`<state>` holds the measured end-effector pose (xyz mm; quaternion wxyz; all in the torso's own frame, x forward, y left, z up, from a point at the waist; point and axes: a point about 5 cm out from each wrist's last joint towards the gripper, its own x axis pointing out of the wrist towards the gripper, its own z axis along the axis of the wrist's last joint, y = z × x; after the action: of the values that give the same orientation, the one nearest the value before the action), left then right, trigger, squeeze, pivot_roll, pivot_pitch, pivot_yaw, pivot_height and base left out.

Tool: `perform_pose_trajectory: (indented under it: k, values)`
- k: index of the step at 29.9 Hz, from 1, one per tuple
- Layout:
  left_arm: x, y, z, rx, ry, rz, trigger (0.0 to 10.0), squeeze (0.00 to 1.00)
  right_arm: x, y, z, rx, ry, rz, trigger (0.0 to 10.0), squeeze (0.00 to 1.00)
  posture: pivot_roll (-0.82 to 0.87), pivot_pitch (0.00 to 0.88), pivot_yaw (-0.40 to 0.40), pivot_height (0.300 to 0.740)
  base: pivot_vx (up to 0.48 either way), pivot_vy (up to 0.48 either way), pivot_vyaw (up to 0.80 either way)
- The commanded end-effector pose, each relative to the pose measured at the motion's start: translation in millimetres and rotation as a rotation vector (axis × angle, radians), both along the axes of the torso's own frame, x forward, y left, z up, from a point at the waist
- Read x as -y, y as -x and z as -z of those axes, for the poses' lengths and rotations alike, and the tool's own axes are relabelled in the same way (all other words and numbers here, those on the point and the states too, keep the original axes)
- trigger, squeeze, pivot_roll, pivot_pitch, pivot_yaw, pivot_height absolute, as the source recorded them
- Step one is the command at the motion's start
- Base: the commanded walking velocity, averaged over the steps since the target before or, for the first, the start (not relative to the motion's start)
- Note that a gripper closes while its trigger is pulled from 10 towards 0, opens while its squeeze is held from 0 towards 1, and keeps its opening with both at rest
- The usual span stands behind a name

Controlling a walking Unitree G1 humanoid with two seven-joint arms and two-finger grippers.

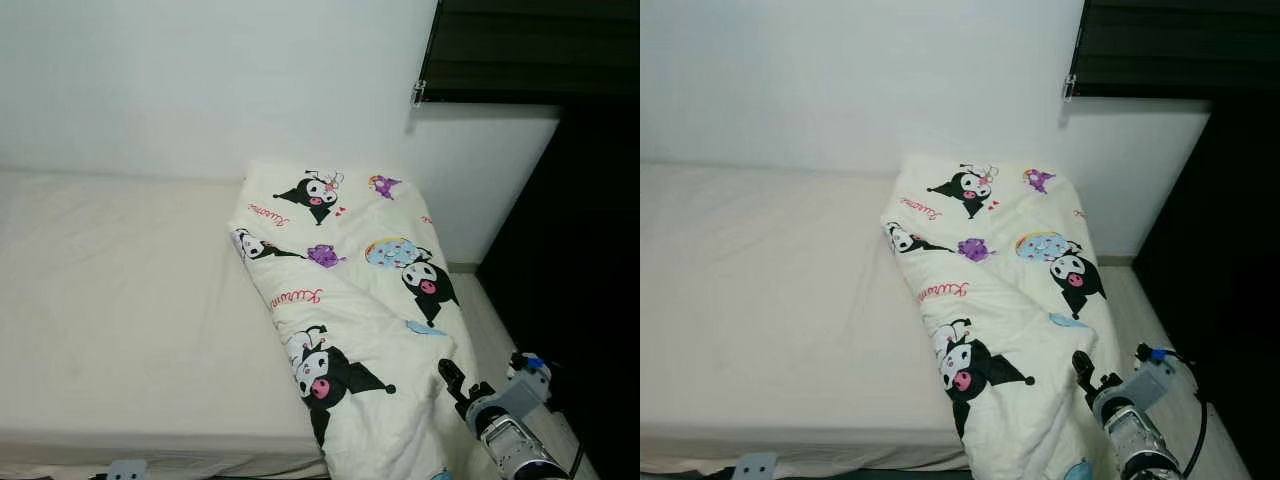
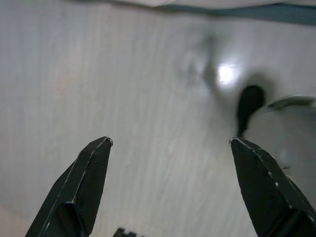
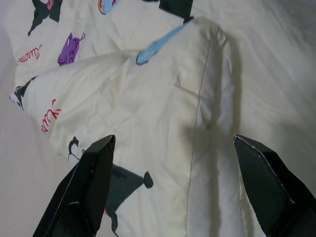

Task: Clean up the room

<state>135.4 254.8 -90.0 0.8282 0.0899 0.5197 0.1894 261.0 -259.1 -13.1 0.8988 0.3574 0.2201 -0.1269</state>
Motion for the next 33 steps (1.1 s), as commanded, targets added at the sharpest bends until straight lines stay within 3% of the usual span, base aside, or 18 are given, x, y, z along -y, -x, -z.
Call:
perform_pose_trajectory:
  k: [1,5,10,14,17,24,28,30,33]
  values:
    - [-8.4,3.9,-1,-0.022,-0.03,-0.043,10.0,0.0,1.9,4.7,3,-0.011,-0.015,0.013,10.0,0.0,-0.1,0.0,-0.026,0.645,0.0,0.0,0.0]
    - [-15.5,8.1,-2,-0.045,-0.065,-0.075,10.0,0.0,3.3,3.5,1,0.001,-0.022,0.02,10.0,0.0,-0.1,0.0,-0.023,0.63,0.0,0.0,0.0]
    - [-14.9,2.2,-4,0.029,-0.026,-0.148,10.0,0.0,3.2,0.5,-1,0.016,-0.026,0.018,10.0,0.0,-0.1,0.0,-0.021,0.615,0.0,0.0,0.0]
    - [-22.8,-17.9,-16,0.16,-0.043,-0.216,10.0,0.0,1.2,-5.1,-6,0.045,-0.03,0.002,10.0,0.0,-0.1,0.0,-0.022,0.6,0.0,0.0,0.0]
    - [-27.9,-31.9,-25,0.215,-0.074,-0.204,10.0,0.0,3.3,-8.8,-10,0.063,-0.025,0.006,10.0,0.0,-0.1,0.0,-0.022,0.585,0.0,0.0,0.0]
    - [-27.9,-36.9,-27,0.226,-0.09,-0.179,10.0,0.0,2.5,-14.9,-16,0.105,-0.032,-0.004,10.0,0.0,-0.09,0.0,-0.016,0.56,0.0,0.0,0.0]
    - [-26.3,-37.2,-27,0.224,-0.1,-0.159,10.0,0.0,-6.7,-23.6,-24,0.183,-0.058,-0.073,10.0,0.0,-0.09,0.0,-0.016,0.555,0.0,0.0,0.0]
    - [-23.8,-34.3,-25,0.209,-0.11,-0.133,10.0,0.0,-17.7,-33.8,-35,0.294,-0.098,-0.152,10.0,0.0,-0.09,0.0,-0.012,0.555,0.0,0.0,0.0]
    - [-20.7,-28.8,-21,0.189,-0.111,-0.115,10.0,0.0,-24.8,-40.5,-43,0.374,-0.134,-0.205,10.0,0.0,-0.09,0.0,-0.013,0.555,0.0,0.0,0.0]
